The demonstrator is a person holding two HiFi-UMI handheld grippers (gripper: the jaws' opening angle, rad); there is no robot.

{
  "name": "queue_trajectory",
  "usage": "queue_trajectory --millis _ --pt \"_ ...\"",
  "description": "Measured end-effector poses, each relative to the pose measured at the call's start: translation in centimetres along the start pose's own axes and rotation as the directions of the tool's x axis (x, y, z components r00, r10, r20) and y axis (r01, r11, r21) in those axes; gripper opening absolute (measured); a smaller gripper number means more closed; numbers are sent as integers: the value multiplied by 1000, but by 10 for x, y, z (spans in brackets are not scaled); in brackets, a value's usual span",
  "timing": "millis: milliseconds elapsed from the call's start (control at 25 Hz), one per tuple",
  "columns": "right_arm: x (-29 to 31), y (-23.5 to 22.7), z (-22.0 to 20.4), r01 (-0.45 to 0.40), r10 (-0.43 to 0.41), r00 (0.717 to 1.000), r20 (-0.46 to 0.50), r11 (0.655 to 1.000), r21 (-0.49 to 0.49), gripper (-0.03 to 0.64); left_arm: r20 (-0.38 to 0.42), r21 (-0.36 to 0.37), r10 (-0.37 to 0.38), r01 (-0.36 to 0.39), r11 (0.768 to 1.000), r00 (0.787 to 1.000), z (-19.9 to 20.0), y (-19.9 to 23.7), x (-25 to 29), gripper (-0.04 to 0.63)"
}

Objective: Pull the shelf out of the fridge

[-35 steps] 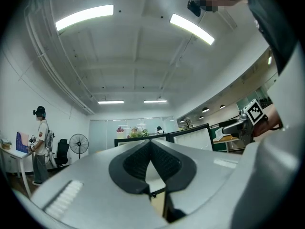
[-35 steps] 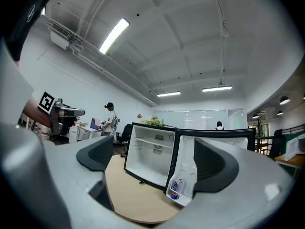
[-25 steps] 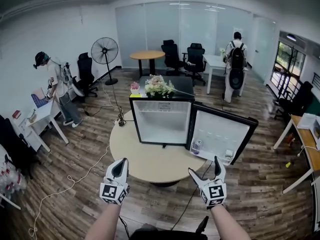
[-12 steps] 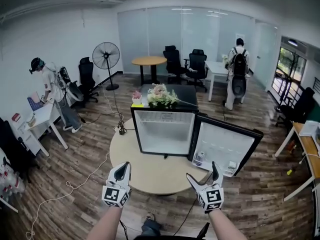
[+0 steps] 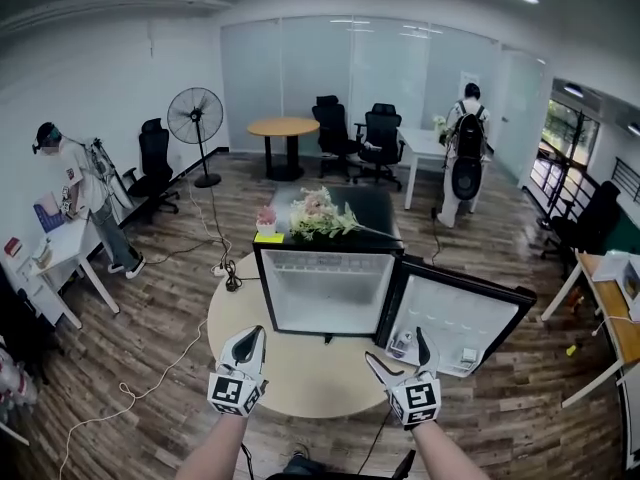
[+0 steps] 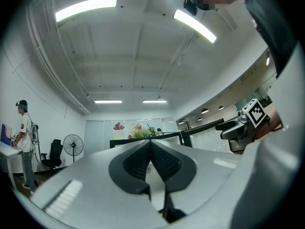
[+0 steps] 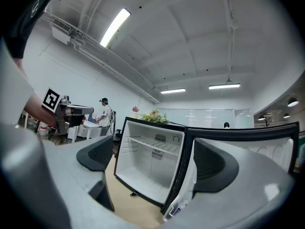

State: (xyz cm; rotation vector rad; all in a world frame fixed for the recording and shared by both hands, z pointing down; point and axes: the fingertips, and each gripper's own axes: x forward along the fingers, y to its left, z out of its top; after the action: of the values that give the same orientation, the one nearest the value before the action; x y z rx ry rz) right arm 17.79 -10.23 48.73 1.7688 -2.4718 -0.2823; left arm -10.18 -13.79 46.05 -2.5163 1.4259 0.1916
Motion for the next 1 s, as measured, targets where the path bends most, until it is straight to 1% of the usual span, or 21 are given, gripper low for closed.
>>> queue_trajectory --millis 400,800,1000 --pt "71 -8 1 57 -57 998 -34 998 -8 528 13 -30 -77 77 997 997 -23 45 73 0" --pt "129 -11 -2 103 -105 993 -53 994 -31 528 31 -53 -145 147 988 989 -48 77 124 0" --pt "151 -11 -14 120 -122 989 -77 992 -36 528 28 -59 -176 178 982 984 -64 86 141 0"
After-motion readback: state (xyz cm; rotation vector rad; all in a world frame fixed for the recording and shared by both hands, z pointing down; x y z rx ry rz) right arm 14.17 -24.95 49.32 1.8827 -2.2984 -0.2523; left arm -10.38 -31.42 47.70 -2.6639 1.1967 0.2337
